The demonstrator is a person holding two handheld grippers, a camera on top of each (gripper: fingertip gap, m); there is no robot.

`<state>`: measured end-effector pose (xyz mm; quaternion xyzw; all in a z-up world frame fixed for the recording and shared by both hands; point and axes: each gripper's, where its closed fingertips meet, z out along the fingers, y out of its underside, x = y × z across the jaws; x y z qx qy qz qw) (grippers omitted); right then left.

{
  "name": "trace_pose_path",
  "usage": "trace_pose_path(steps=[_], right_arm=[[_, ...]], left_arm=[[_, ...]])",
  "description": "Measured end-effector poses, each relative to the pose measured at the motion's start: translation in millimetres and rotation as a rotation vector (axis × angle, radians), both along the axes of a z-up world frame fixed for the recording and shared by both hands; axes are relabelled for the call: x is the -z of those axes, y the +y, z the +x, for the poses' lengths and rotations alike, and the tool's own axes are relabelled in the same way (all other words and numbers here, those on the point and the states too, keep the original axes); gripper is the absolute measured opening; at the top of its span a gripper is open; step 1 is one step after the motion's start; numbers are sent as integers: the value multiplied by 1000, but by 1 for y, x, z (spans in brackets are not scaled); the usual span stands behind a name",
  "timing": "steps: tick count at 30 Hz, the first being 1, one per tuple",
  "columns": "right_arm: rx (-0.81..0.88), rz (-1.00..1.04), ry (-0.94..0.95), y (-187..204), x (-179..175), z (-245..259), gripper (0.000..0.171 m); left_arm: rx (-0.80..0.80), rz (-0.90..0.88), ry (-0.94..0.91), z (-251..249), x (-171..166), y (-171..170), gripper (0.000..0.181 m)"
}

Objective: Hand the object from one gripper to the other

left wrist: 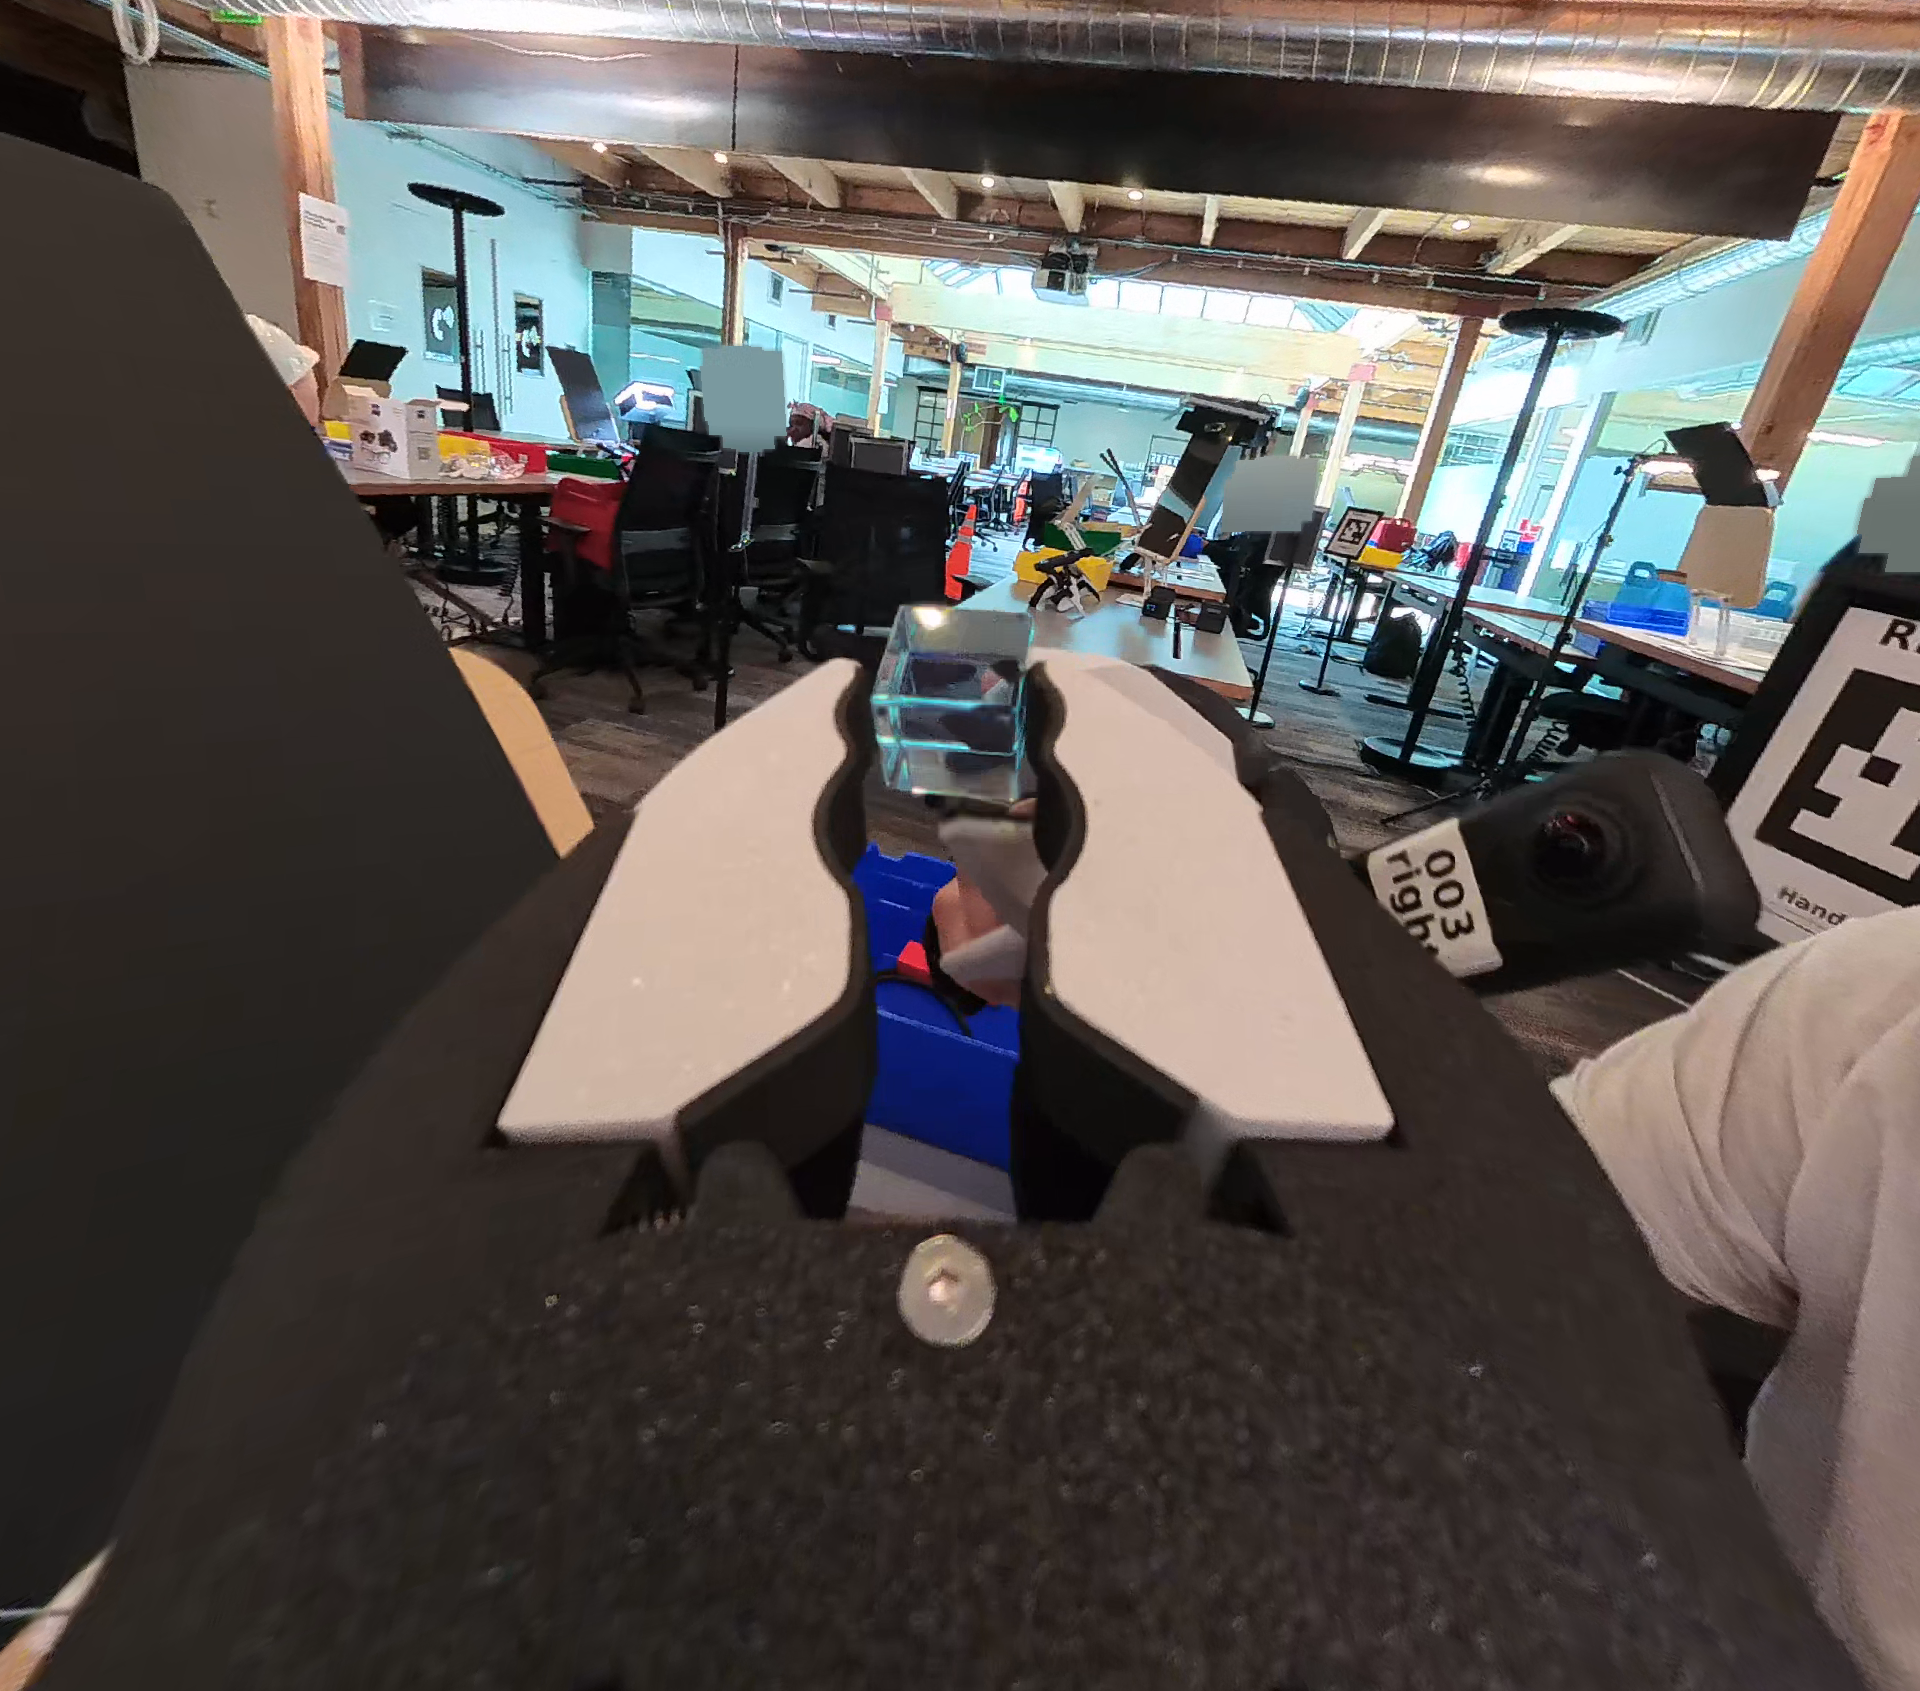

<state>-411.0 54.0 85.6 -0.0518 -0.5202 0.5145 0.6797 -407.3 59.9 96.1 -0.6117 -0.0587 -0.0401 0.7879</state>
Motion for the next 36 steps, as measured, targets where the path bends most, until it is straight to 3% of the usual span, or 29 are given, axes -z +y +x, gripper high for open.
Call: trace_pose_path(steps=[1, 4, 7, 10, 14, 17, 24, 29, 36], right_arm=[[-30, 0, -32, -1, 1, 0, 36], [-113, -19, -116, 0, 3, 1, 44], [-230, -65, -229, 3, 3, 3, 44], [-374, -136, -387, 11, 3, 6, 47], [-578, -211, -658, 19, 11, 14, 50], [-587, -203, -787, 24, 25, 12, 47], [-368, -173, -817, 28, 43, -11, 44], [-329, -198, -841, 30, 49, -19, 28], [-398, -204, -902, 30, 49, -19, 27]], left_arm=[[6, 16, 8, 0, -2, -2, 28], [46, 74, 41, 2, -9, -10, 28], [-62, 33, 204, -3, -5, -10, 28], [-272, -116, 539, -7, 10, -1, 28], [-487, -343, 1161, 0, 37, 11, 28], [-630, -512, 1354, -11, 47, 16, 27], [-789, -665, 1539, -19, 52, 31, 27], [-839, -734, 1587, -25, 56, 35, 27], [-866, -676, 1463, -26, 57, 36, 27]])
